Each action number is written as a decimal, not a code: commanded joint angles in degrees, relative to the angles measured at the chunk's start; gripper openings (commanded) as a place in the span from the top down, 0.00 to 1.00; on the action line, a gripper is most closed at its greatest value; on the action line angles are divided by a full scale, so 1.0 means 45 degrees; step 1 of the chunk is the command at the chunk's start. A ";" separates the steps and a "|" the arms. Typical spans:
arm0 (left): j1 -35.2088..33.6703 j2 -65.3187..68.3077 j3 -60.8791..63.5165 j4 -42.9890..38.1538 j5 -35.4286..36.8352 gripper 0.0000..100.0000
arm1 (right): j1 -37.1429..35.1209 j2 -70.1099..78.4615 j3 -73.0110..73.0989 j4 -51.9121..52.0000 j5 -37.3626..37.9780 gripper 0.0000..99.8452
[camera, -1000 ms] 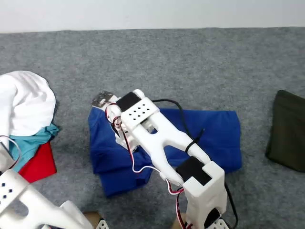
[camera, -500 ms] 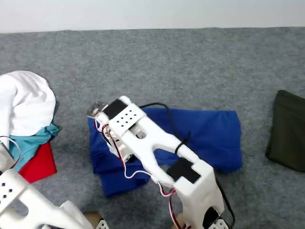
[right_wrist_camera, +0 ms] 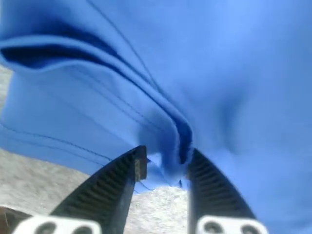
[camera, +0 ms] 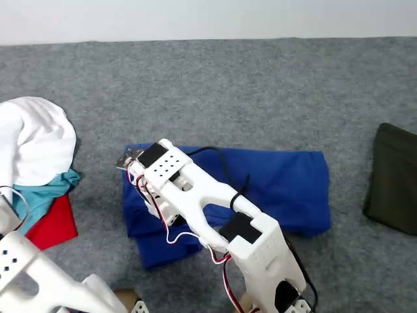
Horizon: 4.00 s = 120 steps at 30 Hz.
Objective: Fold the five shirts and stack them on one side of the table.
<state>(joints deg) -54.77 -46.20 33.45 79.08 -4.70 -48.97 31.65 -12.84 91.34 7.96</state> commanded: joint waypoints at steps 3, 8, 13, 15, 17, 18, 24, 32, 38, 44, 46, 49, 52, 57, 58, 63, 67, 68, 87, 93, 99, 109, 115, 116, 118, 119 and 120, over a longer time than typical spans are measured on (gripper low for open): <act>-0.0078 -0.0215 0.0166 -0.0313 -0.0137 1.00 | -0.0107 -0.0557 -0.0742 -0.0049 0.0293 0.94; -0.0078 -0.0215 0.0381 -0.0332 -0.0156 1.00 | -0.0049 -0.0947 -0.0664 -0.0029 0.0821 0.96; -0.0078 -0.0215 0.0283 -0.0352 -0.0156 1.00 | 0.0752 -0.1143 -0.0860 -0.0029 0.1817 0.99; -0.0078 -0.0215 0.0283 -0.0352 -0.0156 1.00 | 0.1182 -0.1377 -0.0977 -0.0049 0.1934 0.99; -0.0078 -0.0215 0.0283 -0.0352 -0.0156 1.00 | 0.1534 -0.1612 -0.1035 -0.0049 0.2305 0.99; -0.0059 -0.0215 0.0283 -0.0352 -0.0156 1.00 | 0.1729 -0.1709 -0.1055 -0.0049 0.2442 0.99; -0.0020 -0.0215 0.0381 -0.0606 -0.0156 1.00 | 0.2842 -0.1924 -0.1055 -0.0205 0.2911 0.99; -0.0020 -0.0215 0.0381 -0.0703 -0.0156 1.00 | 0.4151 -0.1260 -0.1035 -0.1280 0.2989 0.99; -0.0020 -0.0215 0.0400 -0.0703 -0.0156 1.00 | 0.4230 -0.0049 -0.1055 -0.1885 0.3223 0.99; -0.0039 -0.0215 0.0400 -0.0684 -0.0156 1.00 | 0.4405 0.0557 -0.1055 -0.1983 0.3204 0.99; -0.0039 -0.0215 0.0400 -0.0684 -0.0156 1.00 | 0.4601 0.0713 -0.1055 -0.1983 0.3204 0.99; -0.0039 -0.0215 0.0400 -0.0684 -0.0156 1.00 | 0.4640 0.0772 -0.0996 -0.1651 0.3204 0.99; -0.0020 -0.0215 0.0400 -0.0664 -0.0156 1.00 | 0.4640 0.0733 -0.0996 -0.1241 0.3204 0.99; -0.0020 -0.0215 0.0400 -0.0684 -0.0156 1.00 | 0.4757 0.0694 -0.1055 -0.1045 0.2950 0.99; -0.0020 -0.0215 0.0400 -0.0684 -0.0156 1.00 | 0.4777 0.0654 -0.1055 -0.1045 0.2833 0.99; -0.0020 -0.0195 0.0400 -0.0703 -0.0156 1.00 | 0.4347 -0.0264 -0.1074 -0.1065 0.2598 0.94; 0.0000 -0.0195 0.0400 -0.0703 -0.0156 1.00 | 0.3702 -0.1241 -0.1074 -0.1104 0.2637 0.90; 0.0000 -0.0195 0.0400 -0.0703 -0.0156 1.00 | 0.3526 -0.1436 -0.1074 -0.1143 0.2637 0.90; 0.0000 -0.0195 0.0869 -0.1114 -0.0156 1.00 | 0.2823 -0.0576 -0.1074 -0.5929 0.3458 0.90; 0.0000 -0.0215 0.1319 -0.1485 -0.0156 1.00 | 0.2042 -0.0205 -0.1074 -0.6046 0.3458 0.90; 0.0000 -0.0215 0.1338 -0.1504 -0.0156 1.00 | 0.1885 0.0420 -0.1074 -0.7043 0.3653 0.90; 0.0000 -0.0195 0.1358 -0.1504 -0.0156 1.00 | 0.1885 0.1377 -0.2872 -0.5597 0.4571 0.99; 0.0274 -0.0195 0.1358 -0.1582 -0.0137 1.00 | 0.1827 0.1358 -0.5001 -0.2960 0.4943 0.99; 0.0274 -0.0195 0.1338 -0.1602 -0.0117 1.00 | 0.1827 0.1358 -0.5314 -0.2530 0.4943 0.99; 0.0274 -0.0195 0.1299 -0.1641 -0.0117 1.00 | 0.1827 0.1358 -0.5978 -0.1748 0.4943 0.99; 0.0274 -0.0195 0.1299 -0.1739 -0.0098 1.00 | 0.1827 0.1358 -0.6330 -0.1397 0.4943 0.99; 0.0274 -0.0195 0.1338 -0.1797 -0.0098 1.00 | 0.1827 0.1358 -0.6623 -0.1143 0.4943 0.99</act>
<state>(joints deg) -53.89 -46.20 39.78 72.75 -4.97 -40.09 38.77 -36.75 82.37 29.85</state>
